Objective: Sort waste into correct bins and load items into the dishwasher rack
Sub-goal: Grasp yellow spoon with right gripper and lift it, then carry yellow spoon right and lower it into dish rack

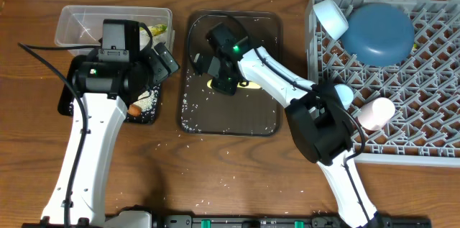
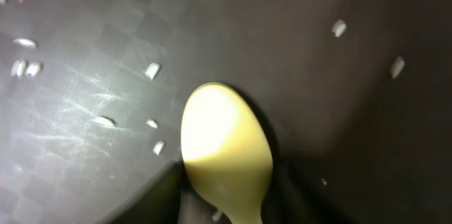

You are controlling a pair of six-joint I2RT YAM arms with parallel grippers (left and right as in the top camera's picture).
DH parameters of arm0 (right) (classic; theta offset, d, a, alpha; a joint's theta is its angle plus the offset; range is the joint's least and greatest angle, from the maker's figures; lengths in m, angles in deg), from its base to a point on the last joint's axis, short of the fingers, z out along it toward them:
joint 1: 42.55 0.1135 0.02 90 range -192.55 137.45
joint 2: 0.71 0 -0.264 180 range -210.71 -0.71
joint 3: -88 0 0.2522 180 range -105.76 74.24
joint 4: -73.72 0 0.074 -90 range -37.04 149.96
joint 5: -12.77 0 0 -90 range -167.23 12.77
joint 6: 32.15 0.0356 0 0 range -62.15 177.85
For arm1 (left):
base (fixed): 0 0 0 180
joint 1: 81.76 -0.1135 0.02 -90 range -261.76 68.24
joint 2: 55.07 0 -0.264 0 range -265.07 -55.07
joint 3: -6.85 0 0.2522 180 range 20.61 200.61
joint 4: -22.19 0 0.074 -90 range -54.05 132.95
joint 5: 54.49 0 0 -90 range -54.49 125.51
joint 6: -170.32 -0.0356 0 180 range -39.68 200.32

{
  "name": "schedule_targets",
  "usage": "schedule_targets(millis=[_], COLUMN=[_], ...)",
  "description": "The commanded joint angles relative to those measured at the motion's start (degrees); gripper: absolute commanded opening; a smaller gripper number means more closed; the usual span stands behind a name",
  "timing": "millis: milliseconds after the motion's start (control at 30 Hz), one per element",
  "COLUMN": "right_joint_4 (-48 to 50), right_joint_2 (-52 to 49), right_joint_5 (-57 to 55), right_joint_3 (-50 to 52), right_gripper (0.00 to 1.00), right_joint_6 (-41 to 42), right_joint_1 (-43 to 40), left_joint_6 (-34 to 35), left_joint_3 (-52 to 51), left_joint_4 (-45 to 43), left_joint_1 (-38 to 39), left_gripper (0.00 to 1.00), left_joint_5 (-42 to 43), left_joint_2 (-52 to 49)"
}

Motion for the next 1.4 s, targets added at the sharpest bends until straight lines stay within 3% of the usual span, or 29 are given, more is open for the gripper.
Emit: schedule_targets(millis=[0, 267, 533, 1067, 1367], right_joint_4=[-1.49, -4.76, -11.58, -12.72, -13.27], right_joint_2=[-2.1, -1.97, -0.48, 4.11, 12.81], right_joint_5=[-3.76, -3.76, -3.76, -0.79, -3.04], right_joint_3=[0.35, 0.28, 0.24, -0.94, -1.03], right_gripper=[0.2, 0.01, 0.01, 0.01, 0.01], right_joint_6=[2.45, 4.37, 5.03, 8.46, 24.96], right_joint_1=[1.29, 1.29, 0.85, -2.8, -6.38], left_joint_6=[0.07, 0.07, 0.07, 0.07, 0.07], left_joint_3=[-0.37, -0.37, -0.37, -0.37, -0.37], left_joint_4=[0.17, 0.2, 0.17, 0.17, 0.17], left_joint_1=[-0.22, -0.22, -0.22, -0.22, -0.22], left_gripper=[1.0, 1.0, 1.0, 1.0, 1.0], left_joint_5=[-0.72, -0.74, -0.74, -0.72, -0.74], left_joint_2=[-0.22, -0.22, -0.22, -0.24, -0.22])
